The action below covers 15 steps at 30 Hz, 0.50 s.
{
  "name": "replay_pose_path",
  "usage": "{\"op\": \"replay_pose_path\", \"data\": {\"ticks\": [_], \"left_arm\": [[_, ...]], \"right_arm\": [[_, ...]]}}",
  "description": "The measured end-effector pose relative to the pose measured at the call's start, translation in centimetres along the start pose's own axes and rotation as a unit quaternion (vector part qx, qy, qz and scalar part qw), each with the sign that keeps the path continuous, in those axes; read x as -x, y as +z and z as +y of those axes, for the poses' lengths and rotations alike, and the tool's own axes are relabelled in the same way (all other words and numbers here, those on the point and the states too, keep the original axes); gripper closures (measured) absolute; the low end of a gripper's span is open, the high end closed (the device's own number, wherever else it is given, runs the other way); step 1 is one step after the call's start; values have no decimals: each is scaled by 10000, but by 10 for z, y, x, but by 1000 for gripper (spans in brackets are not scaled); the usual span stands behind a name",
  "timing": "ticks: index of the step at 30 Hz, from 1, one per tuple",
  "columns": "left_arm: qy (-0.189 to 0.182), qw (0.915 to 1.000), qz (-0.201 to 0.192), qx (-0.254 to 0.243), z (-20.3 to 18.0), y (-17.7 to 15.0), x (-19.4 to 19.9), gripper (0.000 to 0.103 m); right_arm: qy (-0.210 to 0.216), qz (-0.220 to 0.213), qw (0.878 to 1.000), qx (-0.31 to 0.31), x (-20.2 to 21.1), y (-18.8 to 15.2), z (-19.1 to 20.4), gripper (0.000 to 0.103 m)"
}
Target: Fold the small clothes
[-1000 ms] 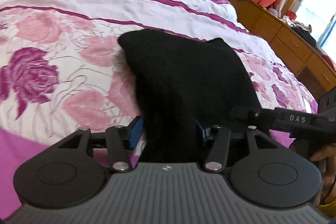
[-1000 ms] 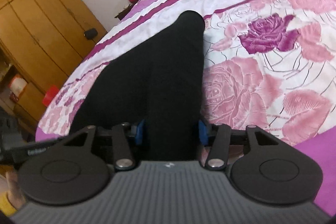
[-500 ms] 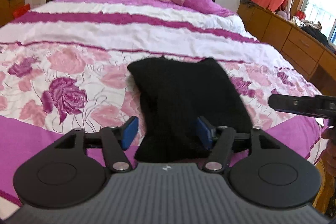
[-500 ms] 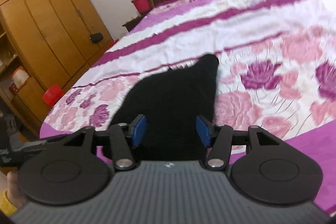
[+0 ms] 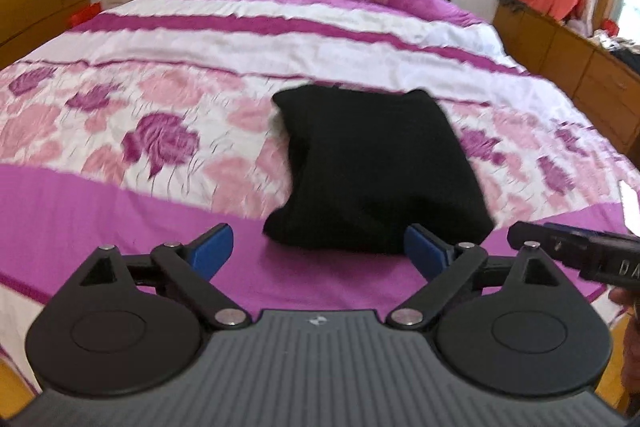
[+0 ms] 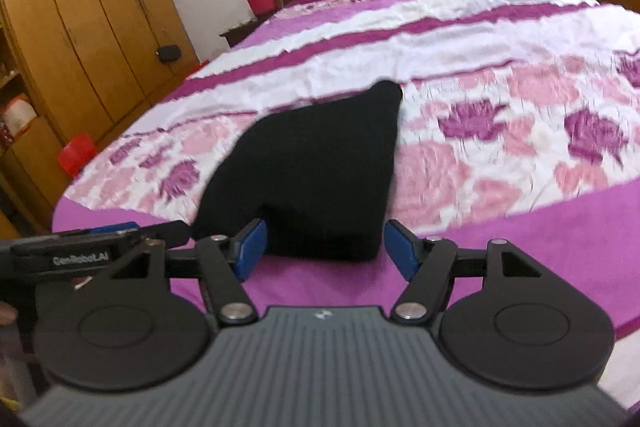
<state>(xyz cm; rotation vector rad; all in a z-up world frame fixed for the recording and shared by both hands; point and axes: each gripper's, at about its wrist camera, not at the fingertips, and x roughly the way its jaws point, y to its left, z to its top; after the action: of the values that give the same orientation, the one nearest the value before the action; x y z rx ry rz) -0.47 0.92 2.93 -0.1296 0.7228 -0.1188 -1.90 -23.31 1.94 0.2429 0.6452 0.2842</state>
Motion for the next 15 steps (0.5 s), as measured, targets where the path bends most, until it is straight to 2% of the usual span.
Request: {"op": "replay_pose_path", "data": {"ticks": [3, 8, 15], "left_arm": [[245, 9996, 129, -10, -2, -10, -14, 8], [386, 9990, 225, 24, -6, -19, -34, 8], [533, 9976, 436, -60, -10, -26, -61, 8]], "right_arm": [[-163, 5, 9998, 138, -12, -16, 3, 35], [-507, -135, 9978, 396, -27, -32, 6, 35], [-618, 82, 9979, 182, -43, -43, -4, 35]]}}
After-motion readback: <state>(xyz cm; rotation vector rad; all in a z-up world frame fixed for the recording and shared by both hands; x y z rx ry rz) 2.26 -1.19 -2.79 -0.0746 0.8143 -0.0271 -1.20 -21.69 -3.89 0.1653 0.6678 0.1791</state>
